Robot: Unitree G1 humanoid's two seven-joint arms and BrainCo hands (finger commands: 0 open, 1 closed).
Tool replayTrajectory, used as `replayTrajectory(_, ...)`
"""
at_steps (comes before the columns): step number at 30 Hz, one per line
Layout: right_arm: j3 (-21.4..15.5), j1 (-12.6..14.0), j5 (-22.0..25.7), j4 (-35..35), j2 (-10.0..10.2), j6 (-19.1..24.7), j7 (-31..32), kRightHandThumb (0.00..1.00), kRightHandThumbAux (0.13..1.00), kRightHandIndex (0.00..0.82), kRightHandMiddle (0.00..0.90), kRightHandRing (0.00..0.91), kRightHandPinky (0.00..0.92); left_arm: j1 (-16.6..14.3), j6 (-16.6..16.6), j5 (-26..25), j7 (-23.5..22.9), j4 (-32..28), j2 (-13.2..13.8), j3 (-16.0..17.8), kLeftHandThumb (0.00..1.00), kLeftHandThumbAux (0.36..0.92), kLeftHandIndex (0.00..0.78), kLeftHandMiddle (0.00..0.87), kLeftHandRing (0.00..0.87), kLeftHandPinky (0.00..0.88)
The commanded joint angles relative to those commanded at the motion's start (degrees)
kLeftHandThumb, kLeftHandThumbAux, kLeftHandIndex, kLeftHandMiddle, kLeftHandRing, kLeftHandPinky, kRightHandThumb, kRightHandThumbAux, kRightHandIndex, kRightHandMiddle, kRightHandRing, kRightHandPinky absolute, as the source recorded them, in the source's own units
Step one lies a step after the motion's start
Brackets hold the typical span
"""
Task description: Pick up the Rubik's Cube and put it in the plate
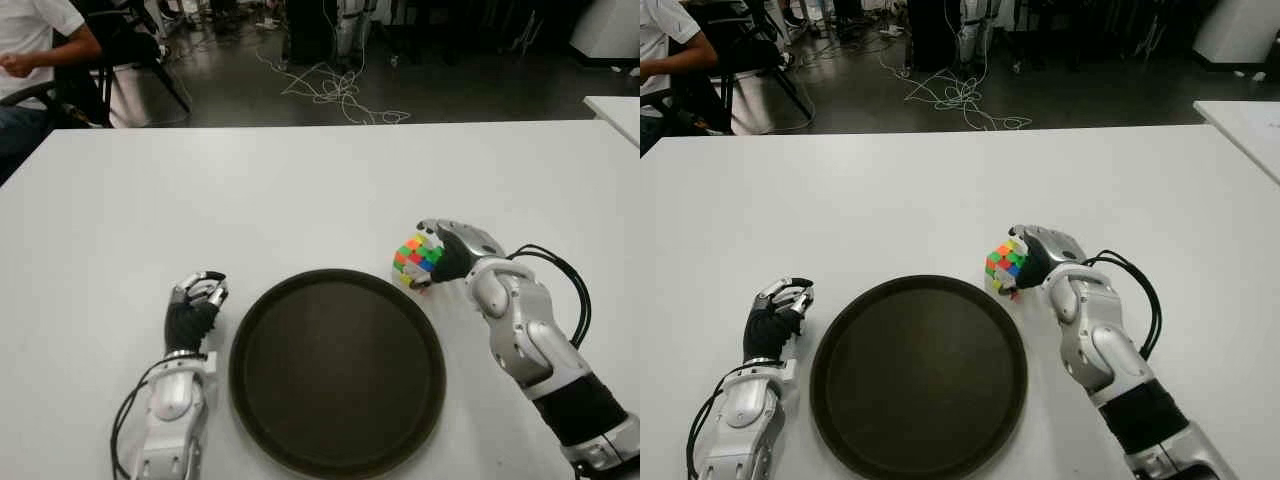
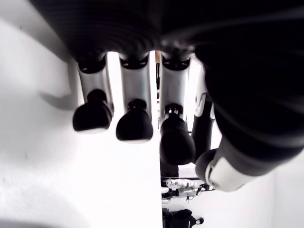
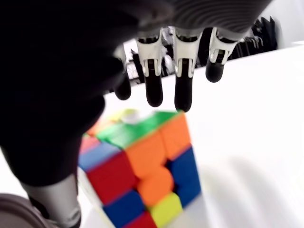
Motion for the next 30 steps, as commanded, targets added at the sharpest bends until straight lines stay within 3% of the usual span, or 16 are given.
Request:
replayTrajectory(7, -0.1, 0.0, 0.0, -0.4, 0.4, 1.0, 0.5, 0.0, 0.772, 0.195, 0.205, 0.194, 0.115, 0.1, 0.7, -0.1, 1.1, -0.4, -0.8, 0.3, 0.713, 0.703, 0.444, 0.815, 0.837, 0.838)
replayTrajectory(26, 0.9, -1.3, -1.1, -1.4, 0.6, 3.1, 3.3, 0.0, 0.823, 0.128, 0.177, 0.176, 0.125, 0.2, 0.7, 0.0, 0.9, -0.5, -0.6, 0.2, 0.711, 0.705, 0.444, 0.815, 0.825, 0.821)
replayTrajectory(30, 0.5, -1.0, -0.3, -1.0, 0.6, 1.3, 1.8, 0.0, 0.845, 0.13, 0.178, 0.178, 0.135, 0.2, 1.2, 0.2, 1.1, -0.8, -0.7, 0.1, 0.711, 0.705, 0.444, 0.813, 0.826, 0.817)
